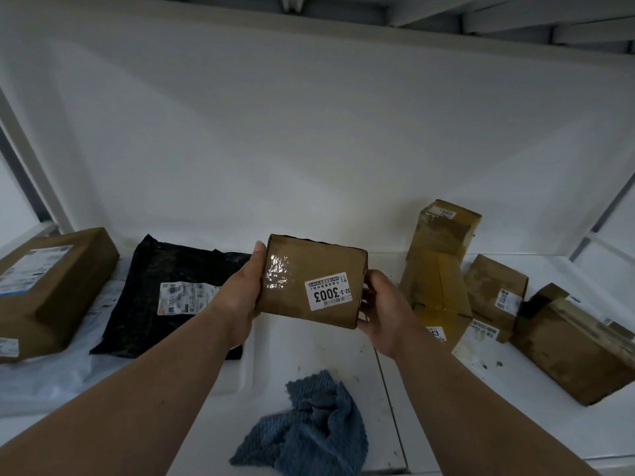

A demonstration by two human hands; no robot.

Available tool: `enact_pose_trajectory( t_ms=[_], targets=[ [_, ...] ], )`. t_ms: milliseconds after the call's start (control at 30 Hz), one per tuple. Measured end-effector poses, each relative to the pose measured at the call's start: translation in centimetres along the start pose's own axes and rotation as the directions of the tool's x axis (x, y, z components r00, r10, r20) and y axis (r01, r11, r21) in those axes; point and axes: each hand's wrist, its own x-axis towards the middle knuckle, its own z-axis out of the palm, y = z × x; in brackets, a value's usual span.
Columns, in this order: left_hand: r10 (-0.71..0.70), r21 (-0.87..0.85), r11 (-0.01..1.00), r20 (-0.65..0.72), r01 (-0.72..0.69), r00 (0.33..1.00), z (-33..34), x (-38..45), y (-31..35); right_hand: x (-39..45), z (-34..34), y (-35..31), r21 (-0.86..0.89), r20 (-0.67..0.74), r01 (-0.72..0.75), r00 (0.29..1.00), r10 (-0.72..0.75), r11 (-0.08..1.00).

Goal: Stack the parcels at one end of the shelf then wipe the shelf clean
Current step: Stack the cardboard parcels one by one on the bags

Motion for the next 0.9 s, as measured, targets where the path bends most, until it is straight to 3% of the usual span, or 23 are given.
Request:
enact_pose_trajectory(
  t_ms=[167,267,433,533,633,700,900],
  targets=[
    [0.021,-0.03,0.999,0.076,-0.019,0.997,-0.1,-0.5,0.6,0.2,-0.2,-0.1,-0.066,-0.043,-0.01,0.999,0.007,0.998],
    [0.094,-0.07,0.994,0.101,-0.087,0.99,0.3,-0.8,1.2,0.3,-0.5,-0.5,-0.064,-0.001,-0.111,0.994,0.111,0.992],
    [0.236,-0.133,0.963,0.002,-0.233,0.972,1.3,-0.9,2.4,0.0,-0.5,-0.3,-0.016,0.079,-0.211,0.974,0.211,0.977],
    [0.185,-0.23,0.956,-0.018,-0.184,0.983,2.1,-1.1,3.1,-0.5,-0.1,-0.1,0.075,0.162,-0.247,0.959,0.233,0.966],
    [0.115,-0.293,0.95,-0.001,-0.11,0.993,2.2,-1.5,3.2,0.0,0.0,0.0,-0.042,0.066,-0.212,0.974,0.215,0.976],
    [0.121,-0.245,0.963,0.039,-0.108,0.992,2.2,-1.7,3.1,0.0,0.1,-0.3,-0.069,0.042,-0.175,0.983,0.179,0.982],
    [0.157,0.177,0.966,0.186,-0.19,0.97,2.2,-1.2,2.9,0.2,-0.2,-0.2,0.203,0.193,-0.201,0.968,0.163,0.958]
  ],
)
